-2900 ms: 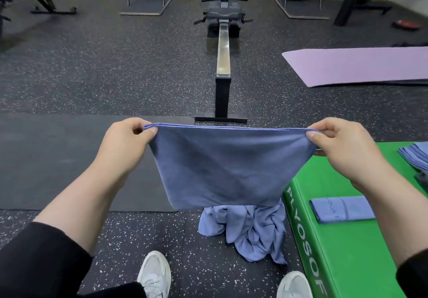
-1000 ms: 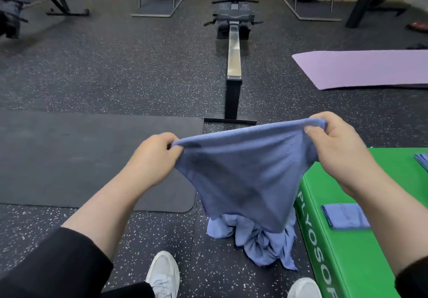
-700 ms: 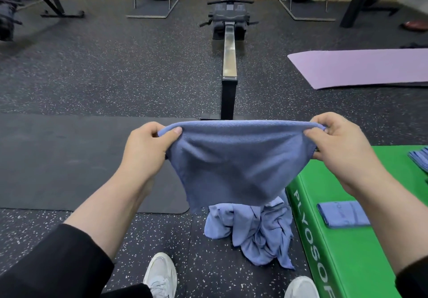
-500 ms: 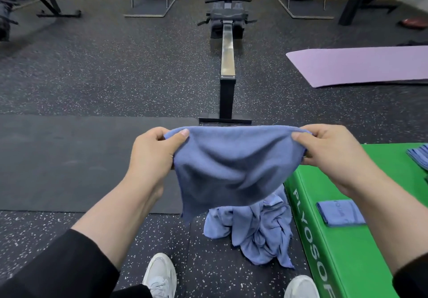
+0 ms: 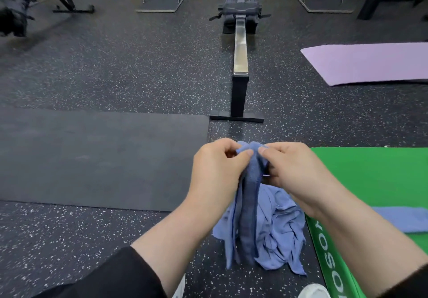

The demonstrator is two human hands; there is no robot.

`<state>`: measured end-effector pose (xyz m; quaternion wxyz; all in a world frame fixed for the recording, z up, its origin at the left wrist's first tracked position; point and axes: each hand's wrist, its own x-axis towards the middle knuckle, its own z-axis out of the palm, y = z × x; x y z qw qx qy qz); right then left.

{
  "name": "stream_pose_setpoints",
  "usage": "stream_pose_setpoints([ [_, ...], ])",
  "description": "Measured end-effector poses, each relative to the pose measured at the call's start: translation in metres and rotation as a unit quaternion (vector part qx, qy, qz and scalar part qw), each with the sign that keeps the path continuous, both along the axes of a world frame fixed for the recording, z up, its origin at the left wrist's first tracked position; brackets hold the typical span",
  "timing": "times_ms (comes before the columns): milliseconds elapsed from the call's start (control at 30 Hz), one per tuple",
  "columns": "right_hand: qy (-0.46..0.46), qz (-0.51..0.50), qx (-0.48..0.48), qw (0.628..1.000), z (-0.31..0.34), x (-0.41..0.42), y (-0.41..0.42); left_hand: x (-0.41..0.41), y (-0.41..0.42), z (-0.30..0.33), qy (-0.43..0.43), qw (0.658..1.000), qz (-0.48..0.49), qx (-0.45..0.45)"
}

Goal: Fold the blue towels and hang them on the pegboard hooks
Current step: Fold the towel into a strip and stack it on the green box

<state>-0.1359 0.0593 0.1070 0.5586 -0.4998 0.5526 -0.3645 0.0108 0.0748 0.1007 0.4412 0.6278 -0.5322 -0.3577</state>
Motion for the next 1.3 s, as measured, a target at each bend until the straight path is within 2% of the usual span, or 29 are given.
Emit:
stream_pose_setpoints([
  [200,-0.084,0.016,0.038,0.996,-0.002,0.019,-0.006,0.004,-0.003,0.001,-0.053,0.999,-0.004,-0.003],
  [300,-0.117,0.014,0.059,0.991,-0.004,0.018,-0.008,0.001,-0.002,0.007,-0.117,0.990,-0.083,-0.005],
  [400,-0.097,0.014,0.029,0.995,-0.004,0.011,-0.009,-0.001,0.003,0.014,-0.088,0.986,-0.139,0.022],
  [467,-0.093,-0.011,0.026,0.995,-0.004,0.005,-0.012,0.006,0.001,0.017,-0.070,0.992,-0.097,0.030],
  [533,-0.057,-0.008,0.005,0.998,-0.002,-0.002,-0.012,0.020,-0.006,0.017,-0.096,0.994,-0.051,-0.001],
  [567,-0.009,0.017,-0.022,1.000,0.002,-0.005,-0.010,0.027,-0.010,0.018,-0.127,0.991,-0.050,-0.015],
  [633,0.101,0.075,-0.082,0.989,0.007,-0.011,-0.007,0.041,-0.014,0.015,-0.196,0.974,-0.101,-0.042],
  [700,0.159,0.103,-0.113,0.975,0.012,-0.015,-0.004,0.048,-0.015,0.010,-0.235,0.954,-0.175,-0.061],
  [800,0.183,0.118,-0.145,0.965,0.014,-0.019,-0.003,0.047,-0.013,0.004,-0.239,0.938,-0.245,-0.059],
  [900,0.191,0.131,-0.158,0.960,0.016,-0.024,-0.001,0.046,-0.011,0.001,-0.263,0.930,-0.253,-0.038],
  [967,0.191,0.120,-0.159,0.961,0.018,-0.029,-0.001,0.047,-0.013,0.002,-0.303,0.917,-0.258,-0.008],
  [1033,0.184,0.100,-0.159,0.965,0.022,-0.034,-0.002,0.050,-0.015,0.002,-0.372,0.887,-0.270,0.041],
  [1100,0.188,0.092,-0.157,0.965,0.023,-0.039,-0.003,0.053,-0.016,0.001,-0.401,0.870,-0.277,0.077],
  [1200,0.213,0.088,-0.146,0.962,0.017,-0.046,-0.008,0.054,-0.017,0.001,-0.426,0.869,-0.248,0.052],
  [1300,0.259,0.074,-0.145,0.952,0.011,-0.053,-0.014,0.054,-0.021,0.007,-0.393,0.906,-0.159,-0.007],
])
